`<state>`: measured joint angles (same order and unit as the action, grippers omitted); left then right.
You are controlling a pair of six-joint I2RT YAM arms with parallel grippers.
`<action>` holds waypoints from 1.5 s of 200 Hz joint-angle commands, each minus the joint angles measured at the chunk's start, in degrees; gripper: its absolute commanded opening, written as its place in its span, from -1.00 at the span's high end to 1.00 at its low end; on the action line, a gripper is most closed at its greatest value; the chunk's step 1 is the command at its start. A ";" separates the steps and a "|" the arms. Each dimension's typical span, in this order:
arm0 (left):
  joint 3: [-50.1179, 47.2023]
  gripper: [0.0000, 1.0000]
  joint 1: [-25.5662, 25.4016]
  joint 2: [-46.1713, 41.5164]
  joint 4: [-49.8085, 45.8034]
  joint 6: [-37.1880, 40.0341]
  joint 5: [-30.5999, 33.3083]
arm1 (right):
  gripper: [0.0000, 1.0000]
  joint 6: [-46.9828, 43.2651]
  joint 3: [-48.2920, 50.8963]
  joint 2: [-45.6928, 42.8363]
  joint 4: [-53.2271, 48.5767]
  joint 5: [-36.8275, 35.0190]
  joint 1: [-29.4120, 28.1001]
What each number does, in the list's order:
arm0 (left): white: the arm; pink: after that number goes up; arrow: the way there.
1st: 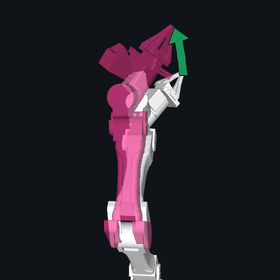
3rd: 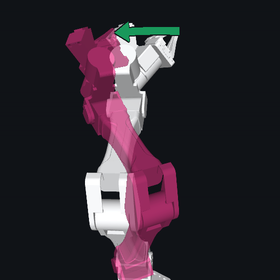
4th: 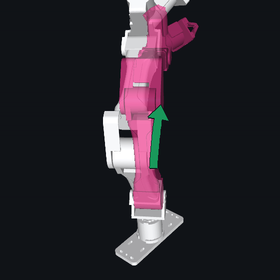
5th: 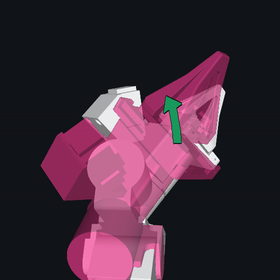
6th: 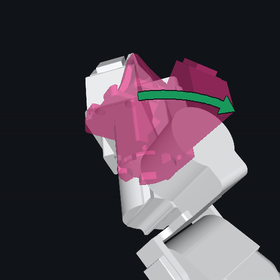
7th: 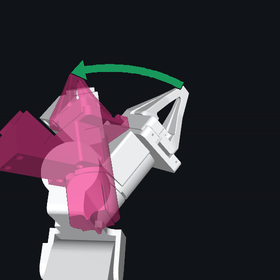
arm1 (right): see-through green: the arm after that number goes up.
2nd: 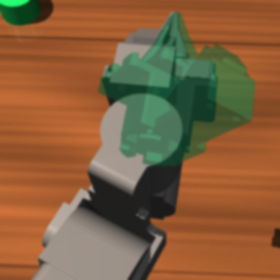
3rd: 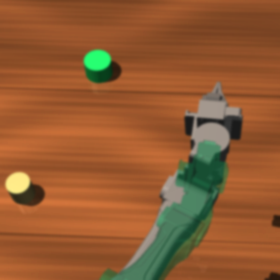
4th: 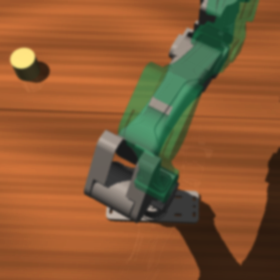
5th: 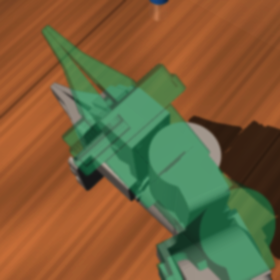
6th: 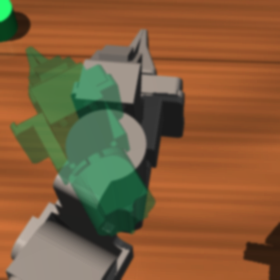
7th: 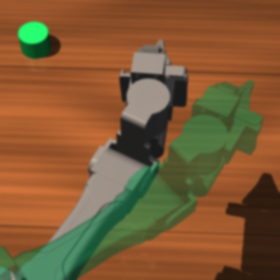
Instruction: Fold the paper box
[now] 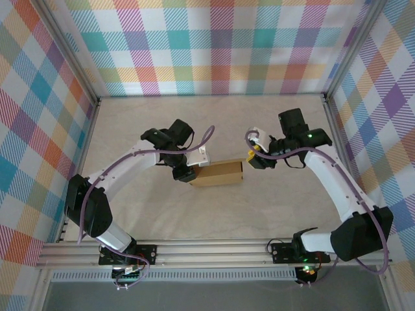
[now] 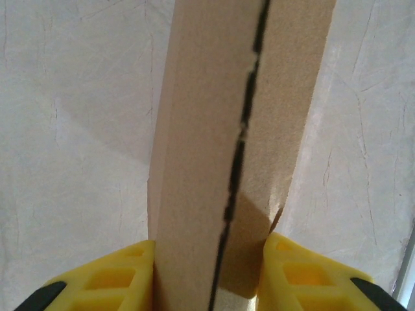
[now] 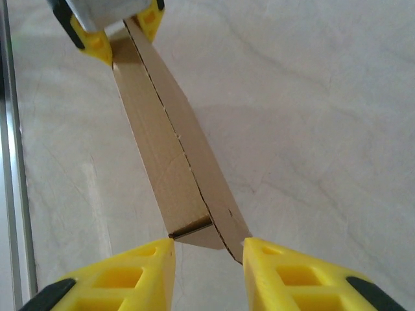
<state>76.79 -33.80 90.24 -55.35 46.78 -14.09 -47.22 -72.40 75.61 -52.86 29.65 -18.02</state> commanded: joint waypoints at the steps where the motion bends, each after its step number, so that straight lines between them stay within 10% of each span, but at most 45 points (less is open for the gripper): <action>1: 0.21 0.47 0.57 1.66 -4.06 1.49 -1.47 | 0.35 -3.29 -2.54 1.79 -4.28 -2.26 -1.37; 81: 1.00 0.47 0.58 2.58 -3.62 1.65 -1.56 | 0.67 -3.64 -3.60 4.94 -4.74 -4.78 -2.25; 250: 1.03 0.47 0.58 3.89 -4.14 2.00 -1.51 | 0.21 -2.21 -4.43 6.04 -0.58 -8.03 -3.27; 300: 1.43 0.47 0.58 4.25 -4.30 1.86 -1.64 | 0.58 -2.33 -4.68 6.54 -1.99 -6.81 -3.23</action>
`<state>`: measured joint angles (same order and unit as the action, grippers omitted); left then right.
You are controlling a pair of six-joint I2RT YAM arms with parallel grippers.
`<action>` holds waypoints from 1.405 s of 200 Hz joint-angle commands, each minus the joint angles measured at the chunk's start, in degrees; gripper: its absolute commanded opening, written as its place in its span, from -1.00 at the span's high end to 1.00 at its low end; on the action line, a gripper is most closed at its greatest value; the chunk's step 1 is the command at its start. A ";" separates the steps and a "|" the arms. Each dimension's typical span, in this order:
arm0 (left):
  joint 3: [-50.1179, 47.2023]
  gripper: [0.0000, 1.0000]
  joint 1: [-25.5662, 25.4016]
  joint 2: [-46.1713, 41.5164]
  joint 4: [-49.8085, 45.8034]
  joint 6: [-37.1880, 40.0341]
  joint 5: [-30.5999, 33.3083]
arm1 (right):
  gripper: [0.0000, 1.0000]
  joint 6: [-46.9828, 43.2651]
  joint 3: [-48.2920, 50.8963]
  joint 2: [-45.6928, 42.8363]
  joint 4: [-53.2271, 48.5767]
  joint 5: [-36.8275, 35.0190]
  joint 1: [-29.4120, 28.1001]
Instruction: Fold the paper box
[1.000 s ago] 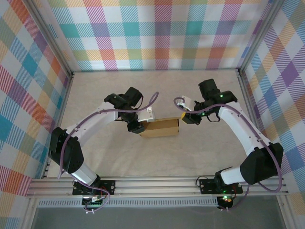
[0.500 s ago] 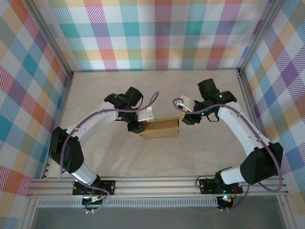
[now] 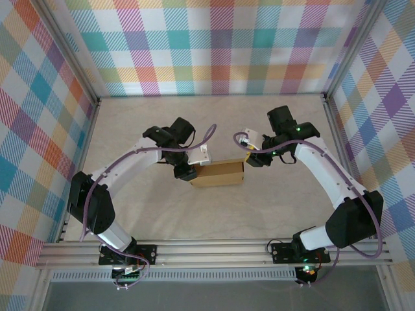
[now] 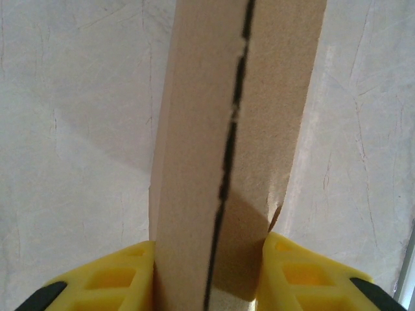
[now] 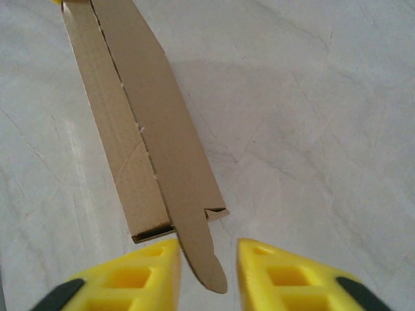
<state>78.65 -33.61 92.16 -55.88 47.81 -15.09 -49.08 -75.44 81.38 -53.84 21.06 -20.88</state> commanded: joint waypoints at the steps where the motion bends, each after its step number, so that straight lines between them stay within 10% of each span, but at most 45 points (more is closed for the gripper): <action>1: -0.43 0.47 0.38 2.32 -3.74 0.86 -0.64 | 0.58 -0.48 -1.68 0.78 -1.00 1.79 -0.37; 42: -0.68 0.47 0.38 2.23 -3.81 0.88 -0.64 | 0.46 -0.65 -1.62 1.01 -1.14 0.86 -0.43; 127: -1.20 0.45 0.38 2.21 -1.52 -1.58 -0.80 | 1.00 1.34 -3.86 2.66 -3.82 1.32 -0.63; 281: 1.36 0.43 -1.96 4.69 0.59 -6.63 -2.57 | 1.00 39.56 8.99 -9.91 13.20 -15.06 -9.55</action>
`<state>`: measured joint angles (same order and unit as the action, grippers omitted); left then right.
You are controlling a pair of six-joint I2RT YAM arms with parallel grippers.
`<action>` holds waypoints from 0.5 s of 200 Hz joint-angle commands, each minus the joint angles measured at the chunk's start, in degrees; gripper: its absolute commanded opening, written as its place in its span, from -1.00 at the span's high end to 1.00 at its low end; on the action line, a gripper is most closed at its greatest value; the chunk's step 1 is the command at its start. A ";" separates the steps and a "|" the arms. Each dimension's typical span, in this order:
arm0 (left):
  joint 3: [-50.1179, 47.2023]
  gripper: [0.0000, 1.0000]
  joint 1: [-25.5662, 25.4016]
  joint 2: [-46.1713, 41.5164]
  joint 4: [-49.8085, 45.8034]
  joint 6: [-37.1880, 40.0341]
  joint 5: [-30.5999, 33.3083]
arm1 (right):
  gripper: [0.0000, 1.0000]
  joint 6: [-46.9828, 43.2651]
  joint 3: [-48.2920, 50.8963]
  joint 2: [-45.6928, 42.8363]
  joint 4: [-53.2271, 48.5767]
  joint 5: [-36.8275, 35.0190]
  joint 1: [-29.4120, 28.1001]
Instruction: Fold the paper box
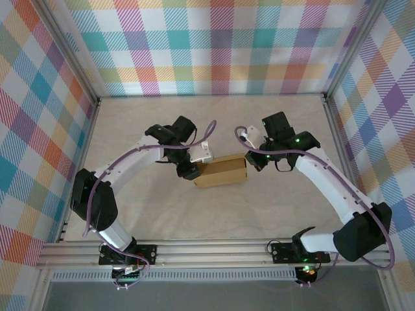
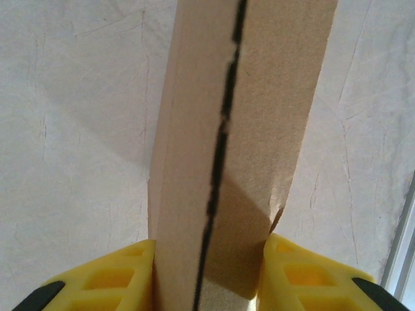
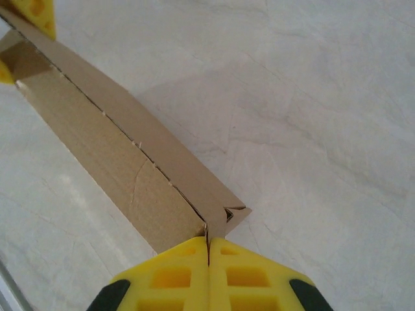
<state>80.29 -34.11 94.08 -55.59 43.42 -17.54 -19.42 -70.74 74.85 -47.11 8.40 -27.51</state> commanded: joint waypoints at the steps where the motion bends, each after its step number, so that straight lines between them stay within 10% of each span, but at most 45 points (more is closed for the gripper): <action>1: -0.29 0.43 -1.52 2.81 0.35 -2.26 -0.13 | 1.00 10.22 4.51 -3.52 6.80 -2.68 -3.00; 100: 2.02 0.41 -5.81 5.63 0.74 -2.62 2.34 | 1.00 38.90 18.19 -11.66 20.91 -26.72 -10.99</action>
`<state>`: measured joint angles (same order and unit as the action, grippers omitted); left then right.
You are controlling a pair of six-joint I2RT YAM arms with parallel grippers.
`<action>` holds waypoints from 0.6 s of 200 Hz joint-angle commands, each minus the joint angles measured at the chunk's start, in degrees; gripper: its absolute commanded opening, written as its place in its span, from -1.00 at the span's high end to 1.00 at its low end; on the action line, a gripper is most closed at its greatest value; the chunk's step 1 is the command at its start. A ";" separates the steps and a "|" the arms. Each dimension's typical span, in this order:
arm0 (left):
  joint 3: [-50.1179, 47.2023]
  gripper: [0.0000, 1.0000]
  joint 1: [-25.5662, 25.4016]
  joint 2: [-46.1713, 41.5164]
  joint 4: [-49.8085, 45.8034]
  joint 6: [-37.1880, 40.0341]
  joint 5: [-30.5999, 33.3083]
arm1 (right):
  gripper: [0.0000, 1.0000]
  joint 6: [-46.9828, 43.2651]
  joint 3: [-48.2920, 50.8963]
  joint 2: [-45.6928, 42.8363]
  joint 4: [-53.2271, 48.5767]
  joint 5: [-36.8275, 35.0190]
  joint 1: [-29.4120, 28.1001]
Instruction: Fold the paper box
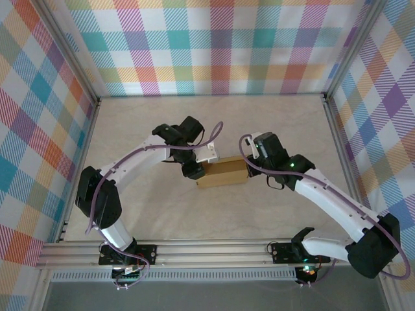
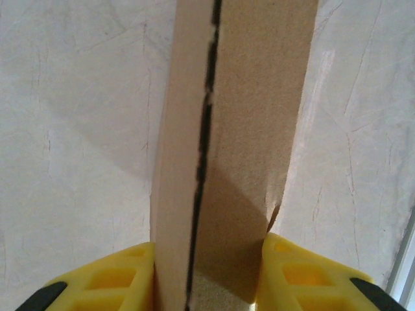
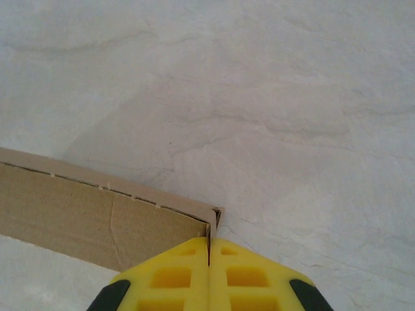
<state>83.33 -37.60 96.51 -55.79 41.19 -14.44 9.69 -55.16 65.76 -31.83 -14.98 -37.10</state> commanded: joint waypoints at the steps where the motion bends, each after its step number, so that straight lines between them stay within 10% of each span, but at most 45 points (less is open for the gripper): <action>1: -1.04 0.41 -2.35 3.23 0.94 -0.40 -0.68 | 1.00 10.07 2.69 -2.61 5.73 -3.45 -1.39; 120: -1.00 0.40 -3.91 4.31 1.43 -0.94 -0.51 | 1.00 20.35 9.23 -7.18 8.95 -8.56 -1.92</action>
<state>84.55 -40.42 97.97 -53.25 39.99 -14.06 31.77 -48.58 60.36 -27.55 -23.16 -38.68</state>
